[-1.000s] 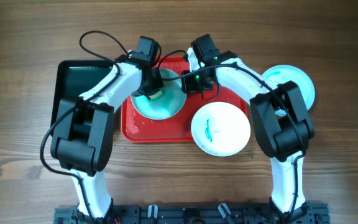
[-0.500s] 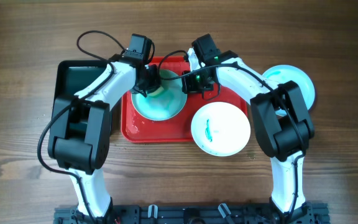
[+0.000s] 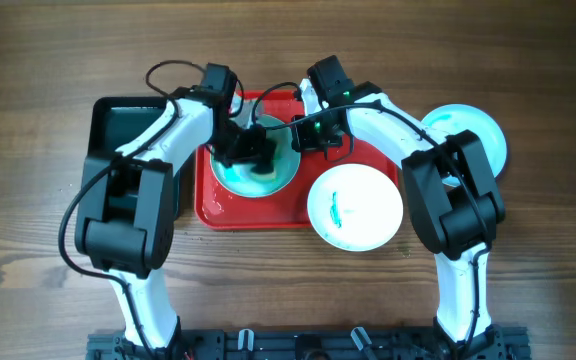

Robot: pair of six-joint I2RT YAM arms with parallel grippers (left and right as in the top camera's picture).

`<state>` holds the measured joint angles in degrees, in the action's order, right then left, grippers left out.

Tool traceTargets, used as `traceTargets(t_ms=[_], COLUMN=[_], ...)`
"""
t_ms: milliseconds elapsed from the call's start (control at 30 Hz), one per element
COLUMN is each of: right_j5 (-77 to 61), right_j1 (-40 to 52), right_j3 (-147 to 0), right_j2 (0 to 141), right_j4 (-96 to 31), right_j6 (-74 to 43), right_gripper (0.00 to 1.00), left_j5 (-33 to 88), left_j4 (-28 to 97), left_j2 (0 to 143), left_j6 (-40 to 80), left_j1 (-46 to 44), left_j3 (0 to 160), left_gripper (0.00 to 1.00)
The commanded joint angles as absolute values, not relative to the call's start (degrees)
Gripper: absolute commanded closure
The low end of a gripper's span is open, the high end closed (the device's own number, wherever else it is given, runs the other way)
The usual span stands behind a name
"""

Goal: Clean dirty plates on tray and stack at the side
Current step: 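Scrub the upper-left plate with the sponge while right gripper holds its rim, then lift the sponge away and tilt the plate up with the right gripper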

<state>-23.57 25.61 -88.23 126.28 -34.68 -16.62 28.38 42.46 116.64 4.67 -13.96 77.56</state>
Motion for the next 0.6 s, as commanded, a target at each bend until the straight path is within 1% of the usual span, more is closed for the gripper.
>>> traceTargets(t_ms=[0,33,100,167,267,333,400,467,533,567], right_j5=[-22.4,-22.4,-22.3,-22.3,-22.4,-22.4,-21.4,-15.0,-0.2,5.9], right_j1=[25.5,25.5,25.5,25.5,25.5,25.4,25.0,24.8,25.5,26.3], right_j3=[-87.6,-87.6,-87.6,-87.6,-87.7,-87.8,-87.8,-87.9,-87.9,-87.9], right_j2=[128.9,128.9,128.9,128.9,128.9,128.0,125.6,120.8,114.1,112.1], right_j4=[-35.2,-35.2,-35.5,-35.8,-36.8,-37.8,-38.8,-40.4,-41.1,-41.8], right_j6=[-17.0,-17.0,-18.2,-18.4,-20.0,-20.2,-20.1,-21.2,-22.7,-22.7], right_gripper=[0.96,0.96,0.96,0.96,0.96,0.96,0.96,0.96,0.96,0.96], left_j5=[15.0,6.9,-4.7,-9.1,-9.7,-9.6,-7.9,-3.2,2.0,2.1], left_j4=[36.1,34.6,34.8,41.4,50.2,53.9,55.5,57.5,59.2,59.2], left_j2=[117.4,117.4,117.2,116.0,113.6,112.4,111.8,112.2,112.9,112.9], left_j6=[14.2,18.7,22.6,22.8,22.9,23.0,23.0,23.2,27.8,29.4], left_j1=[-14.0,-14.0,-14.0,-14.0,-13.3,-12.2,-11.0,-10.1,-9.8,-9.8], left_j3=[77.3,77.3,78.8,85.1,95.6,100.5,101.8,101.8,100.7,99.9], left_gripper=[0.96,0.96,0.96,0.96,0.96,0.96,0.96,0.96,0.96,0.96])
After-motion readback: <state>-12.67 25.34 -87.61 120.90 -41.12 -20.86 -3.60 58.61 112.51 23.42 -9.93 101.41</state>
